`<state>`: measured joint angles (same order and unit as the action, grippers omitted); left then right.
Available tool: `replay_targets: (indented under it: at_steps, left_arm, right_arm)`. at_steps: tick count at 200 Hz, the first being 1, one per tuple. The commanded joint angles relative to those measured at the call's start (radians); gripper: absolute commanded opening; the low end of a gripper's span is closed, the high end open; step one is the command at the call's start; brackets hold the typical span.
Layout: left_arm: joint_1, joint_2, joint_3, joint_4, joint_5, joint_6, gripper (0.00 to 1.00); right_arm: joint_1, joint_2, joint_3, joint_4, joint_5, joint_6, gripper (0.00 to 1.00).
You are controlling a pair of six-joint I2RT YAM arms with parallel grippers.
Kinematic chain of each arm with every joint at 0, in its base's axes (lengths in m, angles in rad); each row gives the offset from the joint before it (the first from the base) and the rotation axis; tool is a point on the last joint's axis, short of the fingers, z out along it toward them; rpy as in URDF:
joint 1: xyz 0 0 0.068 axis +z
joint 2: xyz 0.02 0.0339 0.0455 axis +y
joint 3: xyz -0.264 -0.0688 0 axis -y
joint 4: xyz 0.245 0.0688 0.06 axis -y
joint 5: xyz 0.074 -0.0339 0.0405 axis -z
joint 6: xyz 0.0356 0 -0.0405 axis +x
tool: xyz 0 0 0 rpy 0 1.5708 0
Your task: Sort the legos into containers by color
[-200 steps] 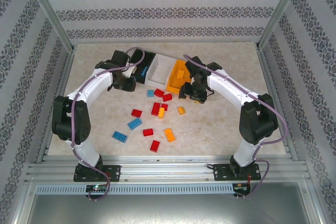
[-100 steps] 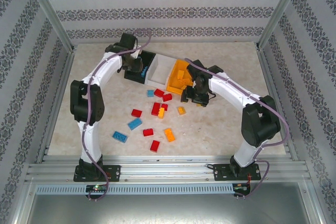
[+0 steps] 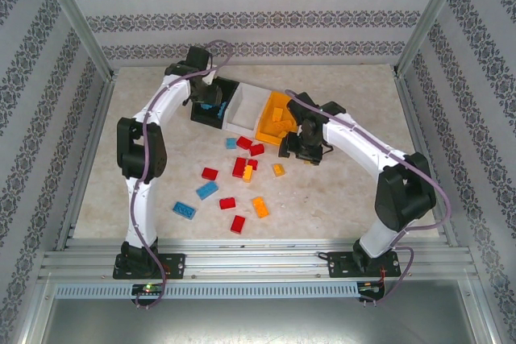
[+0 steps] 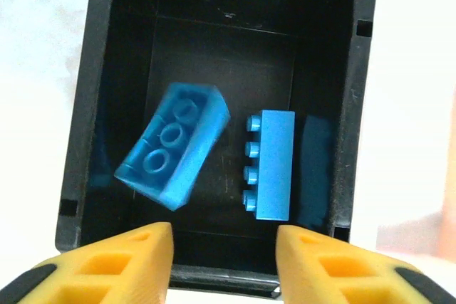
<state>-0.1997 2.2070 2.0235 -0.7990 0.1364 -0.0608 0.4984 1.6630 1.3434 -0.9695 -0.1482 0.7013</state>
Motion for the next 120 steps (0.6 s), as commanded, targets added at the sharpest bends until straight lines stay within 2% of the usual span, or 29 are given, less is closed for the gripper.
replay_targets:
  at_steps: [1, 24, 48, 82, 120]
  left_arm:
    - [0.007, -0.100, -0.054, -0.014, 0.032, -0.022, 0.49]
    - [0.007, -0.233, -0.201, -0.007, 0.047, -0.049, 0.52]
    - [0.007, -0.411, -0.433, 0.040, 0.090, -0.106, 0.54]
    - [0.008, -0.629, -0.760, 0.121, 0.171, -0.254, 0.54]
    - [0.007, -0.768, -0.988, 0.207, 0.213, -0.372, 0.55]
  right_arm:
    - [0.022, -0.009, -0.009, -0.015, 0.026, 0.011, 0.67]
    - [0.036, 0.034, 0.012, -0.009, 0.003, -0.010, 0.67]
    - [0.063, 0.097, 0.030, -0.011, 0.018, -0.056, 0.66]
    - [0.086, 0.188, 0.064, -0.006, 0.046, -0.114, 0.62]
    - [0.102, 0.299, 0.164, -0.050, 0.053, -0.191, 0.59]
